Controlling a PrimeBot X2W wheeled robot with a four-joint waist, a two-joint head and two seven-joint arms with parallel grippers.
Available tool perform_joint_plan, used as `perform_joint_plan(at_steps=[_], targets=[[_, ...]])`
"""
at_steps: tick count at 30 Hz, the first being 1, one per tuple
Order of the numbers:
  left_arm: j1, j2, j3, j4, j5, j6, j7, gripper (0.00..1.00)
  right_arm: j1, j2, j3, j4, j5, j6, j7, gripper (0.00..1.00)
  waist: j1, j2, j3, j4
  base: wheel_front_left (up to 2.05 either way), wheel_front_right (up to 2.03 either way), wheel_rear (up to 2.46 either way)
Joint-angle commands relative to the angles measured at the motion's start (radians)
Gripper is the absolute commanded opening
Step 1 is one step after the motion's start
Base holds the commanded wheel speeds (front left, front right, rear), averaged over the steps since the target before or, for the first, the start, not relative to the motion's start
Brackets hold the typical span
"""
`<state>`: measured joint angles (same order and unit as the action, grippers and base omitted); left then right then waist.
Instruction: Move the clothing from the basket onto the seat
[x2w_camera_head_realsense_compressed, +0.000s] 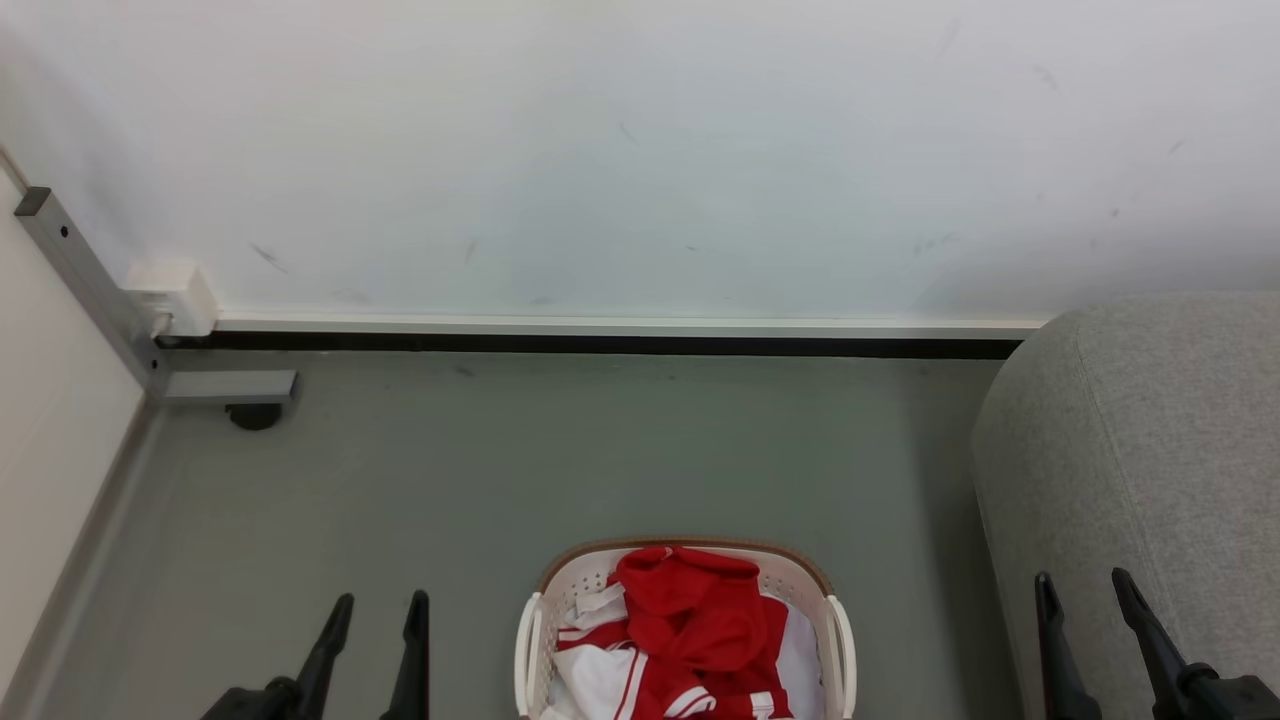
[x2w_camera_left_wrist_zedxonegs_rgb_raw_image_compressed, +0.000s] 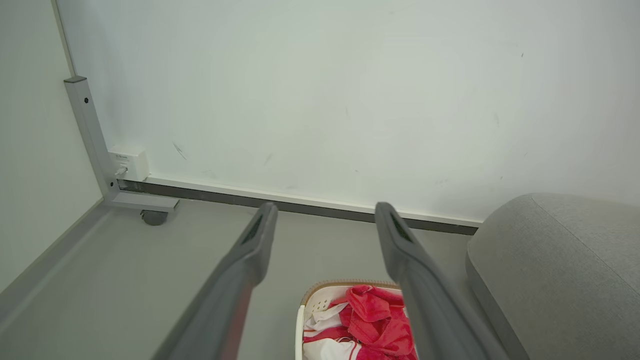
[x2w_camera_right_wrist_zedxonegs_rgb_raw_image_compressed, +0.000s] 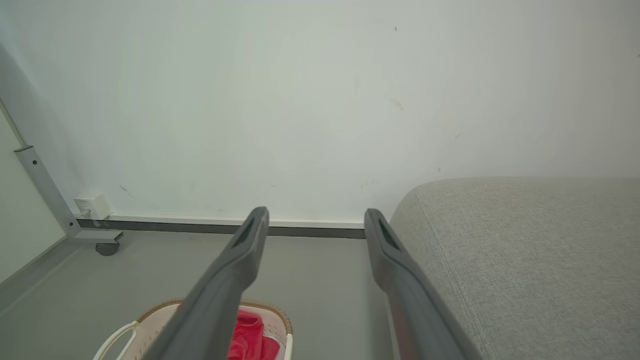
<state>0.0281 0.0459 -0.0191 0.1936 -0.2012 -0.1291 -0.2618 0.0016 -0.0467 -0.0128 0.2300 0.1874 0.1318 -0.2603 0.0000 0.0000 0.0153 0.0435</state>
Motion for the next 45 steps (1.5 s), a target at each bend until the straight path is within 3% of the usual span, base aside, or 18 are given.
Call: perform_joint_plan(at_steps=[1, 17, 26, 39, 45], targets=[[0.010, 0.008, 0.000, 0.002, 0.010, -0.002, -0.003, 1.00, 0.008, -0.007, -0.005, 0.006, -0.006, -0.002, -0.005, 1.00, 0.0000, 0.0000, 0.001, -0.004, 0.00, 0.00, 0.00], [-0.005, 0.009, -0.012, 0.007, 0.000, -0.001, -0.003, 1.00, -0.008, -0.006, 0.008, 0.008, 0.001, -0.002, -0.004, 1.00, 0.0000, 0.0000, 0.018, -0.041, 0.00, 0.00, 0.00], [-0.120, 0.049, -0.062, -0.002, -0.020, -0.001, -0.003, 1.00, -0.076, -0.006, 0.030, -0.037, -0.004, -0.002, -0.004, 1.00, 0.0000, 0.0000, 0.161, -0.090, 0.00, 0.00, 0.00], [-0.454, 0.177, -0.345, 0.196, -0.037, -0.001, -0.003, 1.00, -0.261, -0.005, 0.091, -0.156, 0.016, -0.002, -0.004, 1.00, 0.0000, 0.0000, 0.504, -0.151, 0.00, 0.00, 0.00], [-0.635, 0.173, -0.509, 0.377, -0.051, -0.001, -0.003, 1.00, -0.322, -0.005, 0.101, -0.211, -0.001, -0.002, -0.004, 1.00, 0.0000, 0.0000, 0.634, -0.145, 0.00, 0.00, 0.00]])
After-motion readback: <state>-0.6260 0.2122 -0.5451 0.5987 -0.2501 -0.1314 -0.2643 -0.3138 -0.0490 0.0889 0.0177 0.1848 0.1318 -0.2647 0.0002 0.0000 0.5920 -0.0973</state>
